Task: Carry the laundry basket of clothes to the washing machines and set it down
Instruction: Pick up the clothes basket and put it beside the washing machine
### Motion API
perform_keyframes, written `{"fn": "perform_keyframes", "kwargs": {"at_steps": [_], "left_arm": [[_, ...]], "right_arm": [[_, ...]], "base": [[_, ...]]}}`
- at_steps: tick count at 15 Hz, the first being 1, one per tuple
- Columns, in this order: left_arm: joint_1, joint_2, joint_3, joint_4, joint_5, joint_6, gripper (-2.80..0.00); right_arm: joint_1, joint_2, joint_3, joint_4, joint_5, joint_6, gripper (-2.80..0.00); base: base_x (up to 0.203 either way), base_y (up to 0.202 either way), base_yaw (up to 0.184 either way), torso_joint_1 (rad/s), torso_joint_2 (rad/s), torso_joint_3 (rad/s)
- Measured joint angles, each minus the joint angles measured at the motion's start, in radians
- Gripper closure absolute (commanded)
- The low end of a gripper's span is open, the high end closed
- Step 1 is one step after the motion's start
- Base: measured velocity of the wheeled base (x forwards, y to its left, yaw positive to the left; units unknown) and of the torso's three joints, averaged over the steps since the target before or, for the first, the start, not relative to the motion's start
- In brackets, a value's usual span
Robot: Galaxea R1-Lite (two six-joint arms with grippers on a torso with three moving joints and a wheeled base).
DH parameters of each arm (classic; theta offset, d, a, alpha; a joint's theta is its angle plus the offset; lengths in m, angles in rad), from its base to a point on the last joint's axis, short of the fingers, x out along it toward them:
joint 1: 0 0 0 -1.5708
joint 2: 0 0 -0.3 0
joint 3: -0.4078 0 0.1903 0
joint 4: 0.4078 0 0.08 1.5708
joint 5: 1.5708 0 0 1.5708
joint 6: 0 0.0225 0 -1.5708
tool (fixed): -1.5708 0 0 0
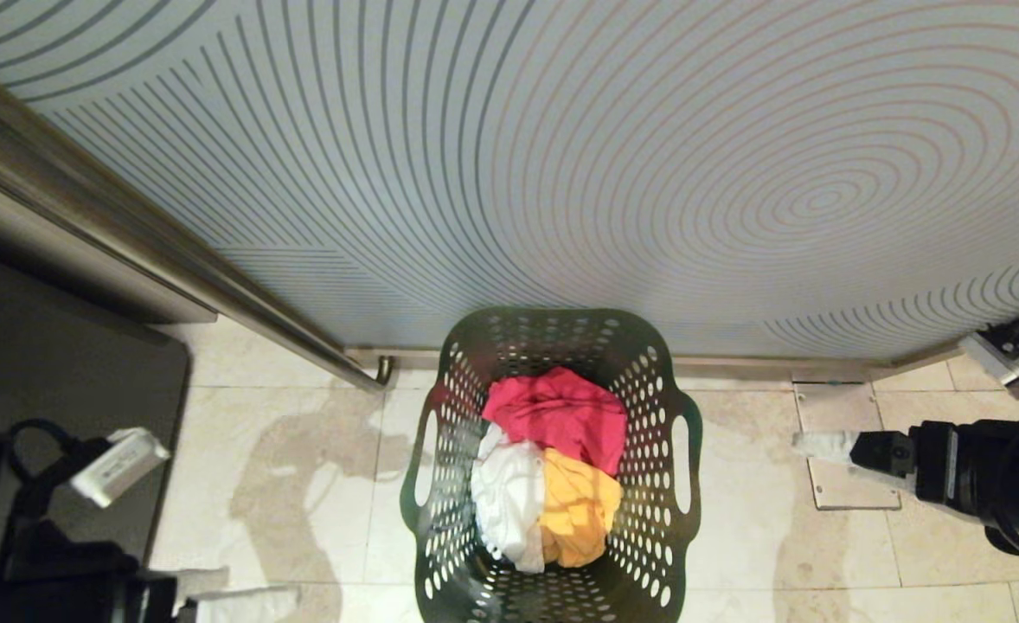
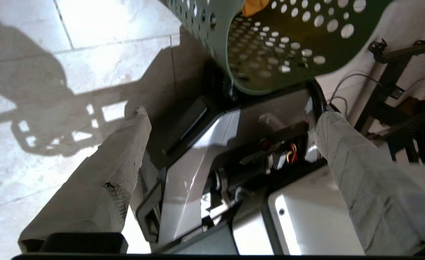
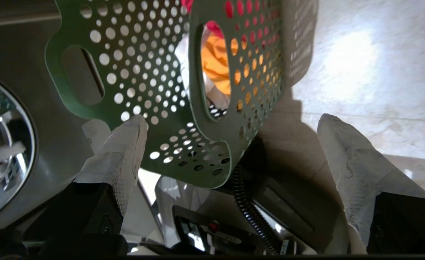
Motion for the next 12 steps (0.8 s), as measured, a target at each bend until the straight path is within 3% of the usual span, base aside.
{"fn": "perform_keyframes", "kwargs": {"at_steps": [3, 6, 10, 12], "left_arm": [[-0.152, 0.146, -0.065, -0.103, 0.138, -0.132, -2.80], [-0.223, 0.257, -0.125, -0.122, 0.229, -0.161, -2.80], [-0.240, 0.371, -0.184, -0.146, 0.250, -0.167, -2.80], [-0.242, 0.437, -0.192, -0.259, 0.250, -0.184, -2.80]], "right_arm": [[0.054, 0.092, -0.048, -0.006, 0.004, 0.008, -2.80], [0.123, 0.197, -0.088, -0.063, 0.002, 0.011, -2.80], [0.180, 0.340, -0.173, -0.123, 0.002, 0.025, -2.80], [0.196, 0.417, -0.227, -0.137, 0.002, 0.030, -2.80]], "base": [[0.000, 0.000, 0.000, 0.000, 0.00, 0.000], [0.000, 0.000, 0.000, 0.000, 0.00, 0.000], [0.000, 0.000, 0.000, 0.000, 0.00, 0.000], [0.000, 0.000, 0.000, 0.000, 0.00, 0.000]]}}
